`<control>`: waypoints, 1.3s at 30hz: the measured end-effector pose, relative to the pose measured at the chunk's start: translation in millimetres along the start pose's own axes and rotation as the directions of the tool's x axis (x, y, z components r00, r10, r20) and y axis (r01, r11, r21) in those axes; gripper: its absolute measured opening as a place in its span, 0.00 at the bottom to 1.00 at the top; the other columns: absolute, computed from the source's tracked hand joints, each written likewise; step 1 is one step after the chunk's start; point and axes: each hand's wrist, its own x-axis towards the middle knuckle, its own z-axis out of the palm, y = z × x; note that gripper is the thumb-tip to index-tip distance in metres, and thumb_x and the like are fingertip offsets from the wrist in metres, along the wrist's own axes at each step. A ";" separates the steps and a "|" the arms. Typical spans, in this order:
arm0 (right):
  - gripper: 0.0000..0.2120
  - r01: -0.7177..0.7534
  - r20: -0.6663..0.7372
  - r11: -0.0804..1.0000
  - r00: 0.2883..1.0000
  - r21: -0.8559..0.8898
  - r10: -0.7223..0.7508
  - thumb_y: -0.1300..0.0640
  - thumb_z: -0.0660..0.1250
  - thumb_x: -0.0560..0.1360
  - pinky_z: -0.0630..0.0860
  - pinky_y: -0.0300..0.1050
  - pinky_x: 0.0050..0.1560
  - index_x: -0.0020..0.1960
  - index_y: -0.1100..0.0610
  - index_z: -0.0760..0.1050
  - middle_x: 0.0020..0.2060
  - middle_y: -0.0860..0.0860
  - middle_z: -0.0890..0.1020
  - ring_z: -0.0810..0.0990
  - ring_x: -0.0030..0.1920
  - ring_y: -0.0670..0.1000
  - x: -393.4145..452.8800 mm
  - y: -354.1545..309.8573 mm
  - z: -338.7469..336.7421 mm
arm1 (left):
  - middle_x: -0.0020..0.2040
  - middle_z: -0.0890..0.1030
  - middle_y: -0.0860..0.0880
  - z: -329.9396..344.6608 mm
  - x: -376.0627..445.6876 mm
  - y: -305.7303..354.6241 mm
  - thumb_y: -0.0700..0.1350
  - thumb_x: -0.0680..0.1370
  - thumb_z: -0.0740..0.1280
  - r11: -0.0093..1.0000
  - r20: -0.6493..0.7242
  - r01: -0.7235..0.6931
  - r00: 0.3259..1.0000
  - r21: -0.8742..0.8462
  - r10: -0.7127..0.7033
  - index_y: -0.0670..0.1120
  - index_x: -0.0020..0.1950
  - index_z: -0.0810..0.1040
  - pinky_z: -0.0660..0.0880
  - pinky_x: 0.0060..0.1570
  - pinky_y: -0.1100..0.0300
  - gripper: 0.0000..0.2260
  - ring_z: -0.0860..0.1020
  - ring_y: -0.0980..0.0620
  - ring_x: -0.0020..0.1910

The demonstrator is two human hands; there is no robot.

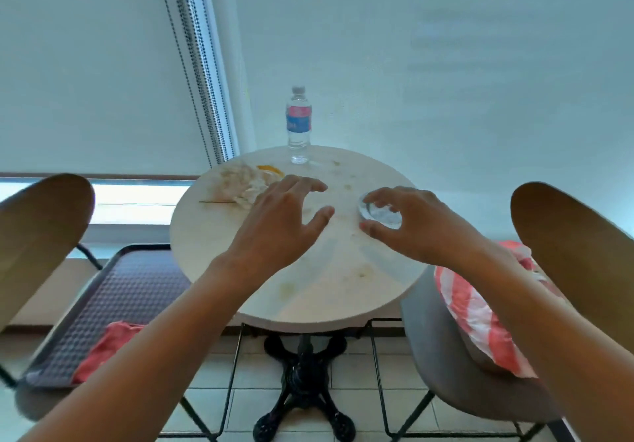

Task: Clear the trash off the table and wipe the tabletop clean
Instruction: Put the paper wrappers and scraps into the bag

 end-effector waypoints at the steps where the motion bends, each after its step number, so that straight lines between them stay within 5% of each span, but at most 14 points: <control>1: 0.22 0.007 0.005 1.000 1.000 -0.008 -0.007 0.34 0.66 0.72 0.77 0.53 0.60 0.63 0.41 0.76 0.55 0.43 0.81 0.80 0.55 0.48 4.3 -8.5 5.2 | 0.62 0.77 0.52 -6.8 -4.2 -10.9 0.56 0.78 0.67 1.000 -0.008 0.019 1.000 -0.006 -0.019 0.53 0.64 0.76 0.66 0.65 0.56 0.16 0.73 0.51 0.64; 5: 0.25 0.046 0.030 0.998 0.999 -0.052 -0.044 0.29 0.61 0.71 0.77 0.54 0.61 0.64 0.38 0.74 0.57 0.39 0.80 0.79 0.57 0.45 20.2 -34.6 20.4 | 0.64 0.77 0.51 -26.7 -15.1 -47.3 0.55 0.77 0.69 0.996 -0.028 0.084 0.996 -0.007 -0.084 0.52 0.64 0.77 0.65 0.64 0.58 0.16 0.73 0.50 0.66; 11: 0.21 0.133 0.089 0.990 0.988 -0.041 -0.129 0.37 0.67 0.76 0.75 0.48 0.60 0.67 0.41 0.74 0.60 0.44 0.80 0.77 0.58 0.45 45.9 -56.2 35.1 | 0.64 0.78 0.52 -39.7 -15.4 -86.0 0.57 0.76 0.68 0.984 -0.058 0.178 0.982 0.008 -0.177 0.53 0.63 0.77 0.69 0.67 0.46 0.17 0.74 0.48 0.65; 29: 0.30 0.445 0.248 0.895 0.865 0.022 -0.436 0.35 0.69 0.74 0.75 0.55 0.64 0.73 0.40 0.67 0.71 0.47 0.70 0.70 0.71 0.52 156.6 -79.9 102.5 | 0.67 0.75 0.51 -34.1 31.7 -160.0 0.48 0.79 0.68 0.942 -0.027 0.313 0.950 0.124 -0.312 0.51 0.66 0.75 0.68 0.68 0.51 0.15 0.72 0.51 0.67; 39: 0.14 0.449 0.245 0.892 0.861 0.049 -0.447 0.47 0.70 0.74 0.75 0.50 0.56 0.58 0.47 0.77 0.55 0.47 0.73 0.73 0.57 0.55 161.4 -79.9 123.3 | 0.65 0.76 0.52 -32.2 35.7 -182.8 0.48 0.79 0.67 0.966 -0.014 0.242 0.970 0.093 -0.242 0.51 0.65 0.76 0.68 0.68 0.52 0.14 0.73 0.52 0.66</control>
